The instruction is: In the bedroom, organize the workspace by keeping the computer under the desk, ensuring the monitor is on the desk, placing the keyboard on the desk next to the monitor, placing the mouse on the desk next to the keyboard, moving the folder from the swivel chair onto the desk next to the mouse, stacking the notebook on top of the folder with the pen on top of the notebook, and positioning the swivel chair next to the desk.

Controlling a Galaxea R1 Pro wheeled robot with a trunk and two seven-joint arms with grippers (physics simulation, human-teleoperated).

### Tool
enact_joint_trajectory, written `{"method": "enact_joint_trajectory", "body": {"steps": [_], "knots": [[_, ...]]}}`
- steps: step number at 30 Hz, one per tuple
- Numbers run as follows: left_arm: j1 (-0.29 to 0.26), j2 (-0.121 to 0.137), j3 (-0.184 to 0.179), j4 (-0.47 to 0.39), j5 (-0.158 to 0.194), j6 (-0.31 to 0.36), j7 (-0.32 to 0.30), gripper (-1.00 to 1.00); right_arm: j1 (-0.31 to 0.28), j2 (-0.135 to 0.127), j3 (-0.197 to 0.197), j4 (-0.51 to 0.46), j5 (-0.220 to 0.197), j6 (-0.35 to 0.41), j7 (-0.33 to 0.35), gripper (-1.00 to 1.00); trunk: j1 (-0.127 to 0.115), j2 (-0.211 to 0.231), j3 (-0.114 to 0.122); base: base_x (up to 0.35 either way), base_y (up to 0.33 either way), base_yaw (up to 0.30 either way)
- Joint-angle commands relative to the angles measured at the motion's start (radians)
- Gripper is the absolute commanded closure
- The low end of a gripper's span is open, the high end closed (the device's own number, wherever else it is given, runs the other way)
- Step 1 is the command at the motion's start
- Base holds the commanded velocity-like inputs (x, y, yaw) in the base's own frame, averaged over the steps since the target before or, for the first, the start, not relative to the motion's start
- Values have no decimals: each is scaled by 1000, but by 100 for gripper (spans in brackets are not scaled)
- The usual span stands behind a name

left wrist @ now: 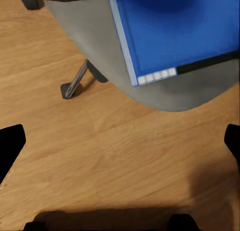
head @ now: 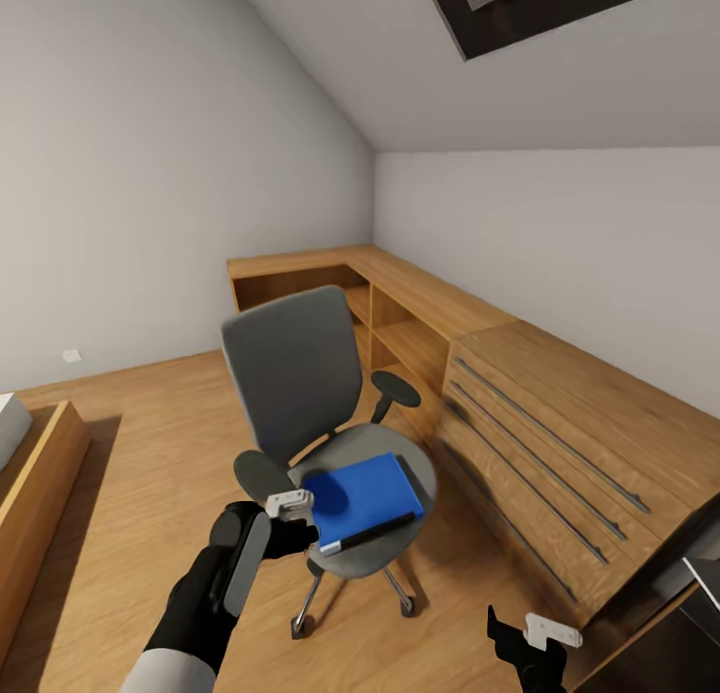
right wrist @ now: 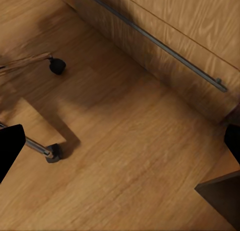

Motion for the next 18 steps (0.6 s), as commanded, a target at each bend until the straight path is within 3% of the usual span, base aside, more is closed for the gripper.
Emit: {"method": "enact_joint_trajectory", "body": {"steps": [1, 8, 9, 14, 18], "knots": [[-12, 0, -16, 0, 9, 2, 11, -100, -1, 0, 4, 1, -10, -4, 1, -100, 4, -8, -4, 0, 0, 0], [-31, 0, -102, -97, 7, -18, 10, -100, -1, 0, 4, 1, -10, -6, 1, -100, 31, -57, -26, 0, 0, 0], [-32, 0, -143, -118, 9, -37, 6, -100, -1, -1, 3, 1, -10, -16, 2, -100, 31, -57, -26, 0, 0, 0], [-33, 0, -152, -117, 12, -83, -1, -100, -1, -2, 3, 20, -9, -81, 4, -100, 31, -57, -26, 0, 0, 0], [-15, 0, -145, -128, 6, -68, 6, -100, 1, 20, 2, 42, -3, -82, 9, -100, 31, -57, -26, 0, 0, 0]]}}
